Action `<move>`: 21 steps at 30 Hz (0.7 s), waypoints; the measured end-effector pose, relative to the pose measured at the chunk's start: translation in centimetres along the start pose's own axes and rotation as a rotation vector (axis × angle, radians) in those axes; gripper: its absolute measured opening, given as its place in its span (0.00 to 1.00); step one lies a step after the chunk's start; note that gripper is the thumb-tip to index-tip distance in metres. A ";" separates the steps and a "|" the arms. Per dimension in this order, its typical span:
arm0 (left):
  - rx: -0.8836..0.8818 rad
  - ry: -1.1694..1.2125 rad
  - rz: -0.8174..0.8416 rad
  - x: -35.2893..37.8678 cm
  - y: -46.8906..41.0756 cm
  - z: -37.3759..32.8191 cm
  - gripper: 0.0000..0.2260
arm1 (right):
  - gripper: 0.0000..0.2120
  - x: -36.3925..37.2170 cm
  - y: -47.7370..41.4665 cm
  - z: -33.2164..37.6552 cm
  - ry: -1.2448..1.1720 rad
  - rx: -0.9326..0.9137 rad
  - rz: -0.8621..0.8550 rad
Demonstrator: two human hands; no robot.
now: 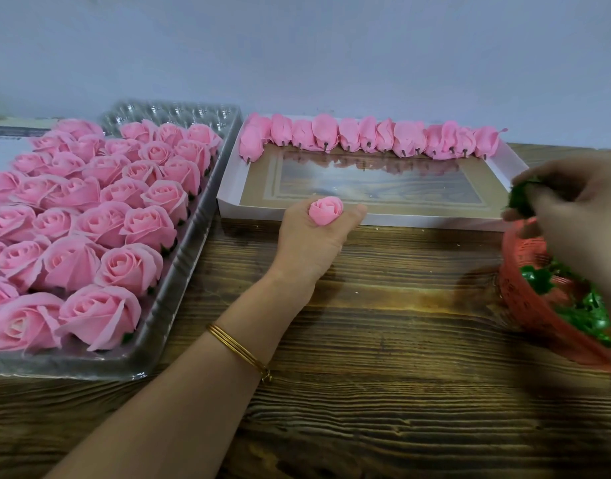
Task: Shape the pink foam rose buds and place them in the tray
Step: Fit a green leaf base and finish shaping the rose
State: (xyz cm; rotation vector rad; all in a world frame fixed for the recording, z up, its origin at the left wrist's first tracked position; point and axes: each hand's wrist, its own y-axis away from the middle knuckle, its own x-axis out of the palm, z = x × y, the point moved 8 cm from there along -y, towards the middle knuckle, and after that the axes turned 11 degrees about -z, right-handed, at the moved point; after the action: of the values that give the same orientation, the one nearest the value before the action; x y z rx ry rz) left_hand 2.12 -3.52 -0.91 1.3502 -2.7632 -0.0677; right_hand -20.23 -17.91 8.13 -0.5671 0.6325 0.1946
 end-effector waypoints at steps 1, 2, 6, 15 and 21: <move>0.004 -0.001 0.001 0.0 0.0 0.0 0.09 | 0.10 1.3 0.7 1.8 -0.065 0.008 0.005; 0.009 -0.003 0.001 0.0 0.0 0.0 0.09 | 0.09 2.1 0.9 2.8 -0.101 0.014 0.008; 0.015 -0.011 0.000 0.0 -0.2 0.3 0.10 | 0.12 5.5 1.9 4.5 -0.243 0.028 0.056; 0.011 0.098 -0.006 0.0 -0.6 0.2 0.12 | 0.13 12.5 4.9 3.5 -0.518 0.358 0.313; -0.056 0.224 -0.020 -0.1 -0.6 0.0 0.16 | 0.09 14.5 6.5 3.4 -0.717 0.546 0.425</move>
State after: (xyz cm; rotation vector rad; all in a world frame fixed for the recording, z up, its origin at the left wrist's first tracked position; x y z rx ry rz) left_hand 2.67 -3.79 -0.97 1.2851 -2.5445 0.0049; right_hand -9.18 -10.58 -1.29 0.1846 0.0771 0.5723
